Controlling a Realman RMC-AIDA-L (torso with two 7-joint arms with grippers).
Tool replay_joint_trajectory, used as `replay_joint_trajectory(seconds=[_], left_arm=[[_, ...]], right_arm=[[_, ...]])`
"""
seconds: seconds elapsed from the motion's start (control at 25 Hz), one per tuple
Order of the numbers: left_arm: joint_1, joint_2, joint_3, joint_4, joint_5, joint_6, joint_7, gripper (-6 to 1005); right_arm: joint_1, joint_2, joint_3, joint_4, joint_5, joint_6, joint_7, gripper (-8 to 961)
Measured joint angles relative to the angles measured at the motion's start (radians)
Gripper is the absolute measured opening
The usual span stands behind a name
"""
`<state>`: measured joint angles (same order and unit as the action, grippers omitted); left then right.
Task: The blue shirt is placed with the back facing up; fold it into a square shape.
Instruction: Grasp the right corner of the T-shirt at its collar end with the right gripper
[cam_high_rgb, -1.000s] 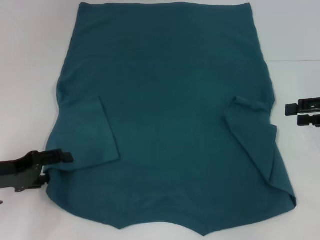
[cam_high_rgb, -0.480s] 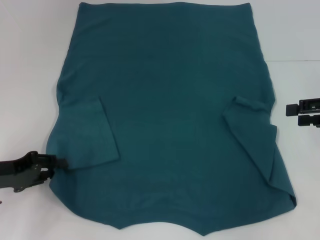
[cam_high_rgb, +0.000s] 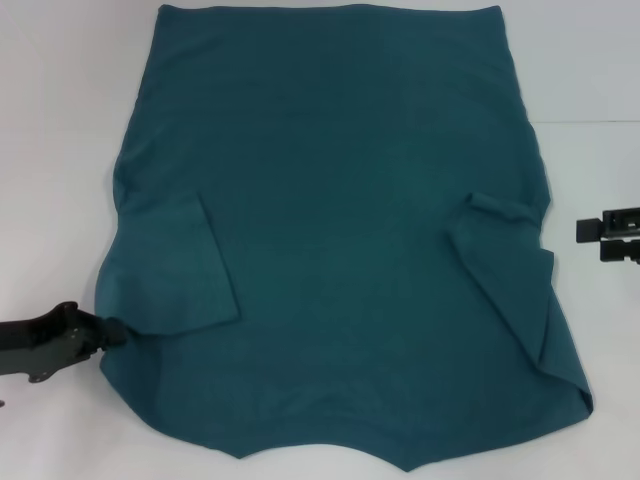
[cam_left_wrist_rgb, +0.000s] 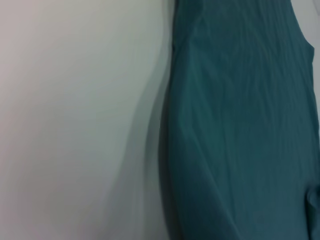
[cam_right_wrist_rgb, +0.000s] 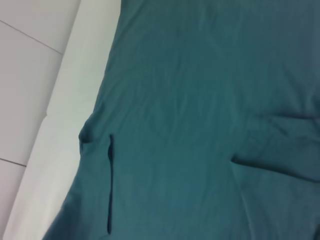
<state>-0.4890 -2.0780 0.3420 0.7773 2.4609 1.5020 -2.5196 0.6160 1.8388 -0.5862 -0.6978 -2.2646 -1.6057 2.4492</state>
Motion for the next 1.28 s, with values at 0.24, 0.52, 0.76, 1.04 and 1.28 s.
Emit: replay_joint_trajectory(seconds=[0.24, 0.52, 0.76, 1.04, 1.28], left_arm=[[-0.004, 0.007, -0.01, 0.003, -0.045, 0.05, 0.041, 14], [-0.009, 0.014, -0.011, 0.003, -0.073, 0.051, 0.046, 13], [-0.015, 0.015, -0.005, -0.004, -0.074, 0.034, 0.047, 12], [-0.016, 0.015, -0.008, -0.004, -0.074, 0.033, 0.047, 12], [-0.014, 0.013, -0.009, -0.004, -0.074, 0.033, 0.047, 13]], right_arm=[[-0.031, -0.018, -0.005, -0.003, -0.011, -0.048, -0.012, 713], [-0.058, -0.041, -0.007, -0.013, -0.135, -0.152, -0.022, 712], [-0.063, -0.021, -0.008, -0.009, -0.162, -0.147, -0.119, 712], [-0.046, 0.029, -0.021, -0.015, -0.24, -0.098, -0.242, 712], [-0.022, 0.06, -0.029, -0.016, -0.317, -0.051, -0.256, 711]])
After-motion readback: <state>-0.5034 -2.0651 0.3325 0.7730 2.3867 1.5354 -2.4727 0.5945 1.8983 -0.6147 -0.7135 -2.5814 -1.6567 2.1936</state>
